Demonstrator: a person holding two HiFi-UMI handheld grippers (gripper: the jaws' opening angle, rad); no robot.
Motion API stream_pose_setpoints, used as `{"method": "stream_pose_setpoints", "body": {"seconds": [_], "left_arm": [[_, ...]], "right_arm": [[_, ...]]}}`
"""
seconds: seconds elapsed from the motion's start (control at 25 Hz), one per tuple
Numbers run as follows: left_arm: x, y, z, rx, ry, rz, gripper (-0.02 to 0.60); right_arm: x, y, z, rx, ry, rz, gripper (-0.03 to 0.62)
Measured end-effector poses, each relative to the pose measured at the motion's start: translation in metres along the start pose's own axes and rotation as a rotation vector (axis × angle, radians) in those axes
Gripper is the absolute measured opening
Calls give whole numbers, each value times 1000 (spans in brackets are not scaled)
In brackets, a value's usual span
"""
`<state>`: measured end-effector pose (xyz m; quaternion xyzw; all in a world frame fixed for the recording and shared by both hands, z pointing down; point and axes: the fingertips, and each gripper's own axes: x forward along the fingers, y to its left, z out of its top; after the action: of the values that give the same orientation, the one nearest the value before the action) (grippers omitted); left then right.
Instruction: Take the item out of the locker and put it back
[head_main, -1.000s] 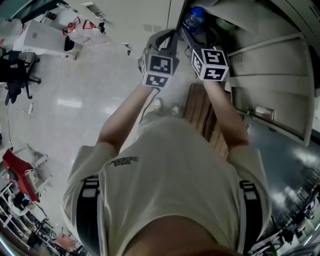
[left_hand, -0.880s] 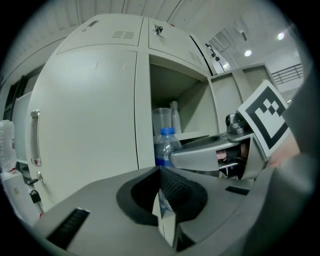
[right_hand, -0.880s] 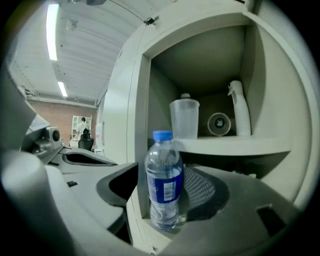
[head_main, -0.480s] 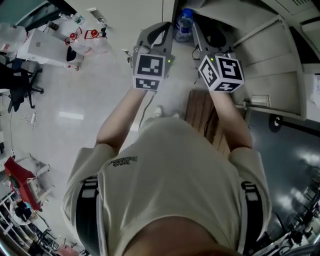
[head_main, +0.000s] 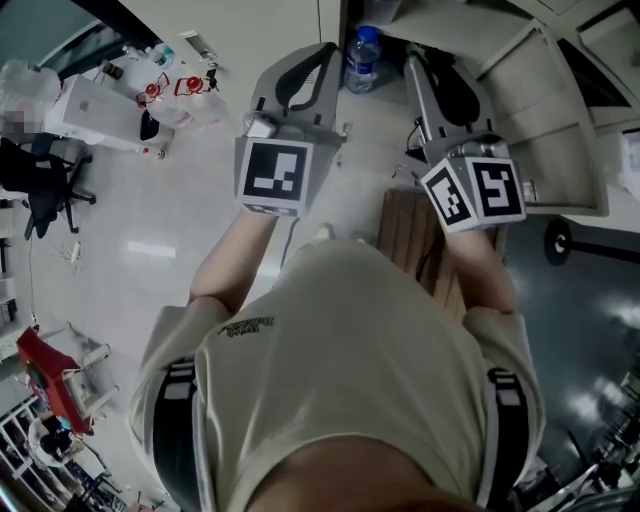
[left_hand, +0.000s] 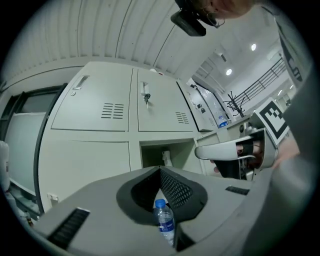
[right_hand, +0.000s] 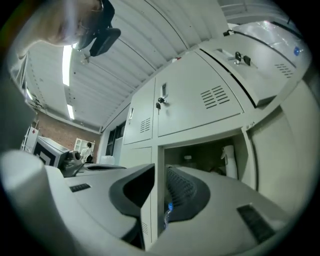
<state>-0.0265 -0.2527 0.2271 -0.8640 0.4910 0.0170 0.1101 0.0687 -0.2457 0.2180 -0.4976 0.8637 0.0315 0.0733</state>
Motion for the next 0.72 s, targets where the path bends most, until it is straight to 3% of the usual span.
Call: {"method": "stream_pose_setpoints", "body": {"seconds": [0.08,0.4,0.56,0.72], "left_arm": [[-6,-2,10,7,-22,-7,14],[-29,-12,22,15,-44,-24,14],[-36,-18,14,43,-41,-21,14],[-45,-24,-8,12,12,-24,14]], "right_arm": [[-7,3,6,-10,-10,2,24],[-30,20,14,-19,-6,48,21],[-41,33,-3,-46,18,61,20],[-52,39,-29,-55,61,59,5]]}}
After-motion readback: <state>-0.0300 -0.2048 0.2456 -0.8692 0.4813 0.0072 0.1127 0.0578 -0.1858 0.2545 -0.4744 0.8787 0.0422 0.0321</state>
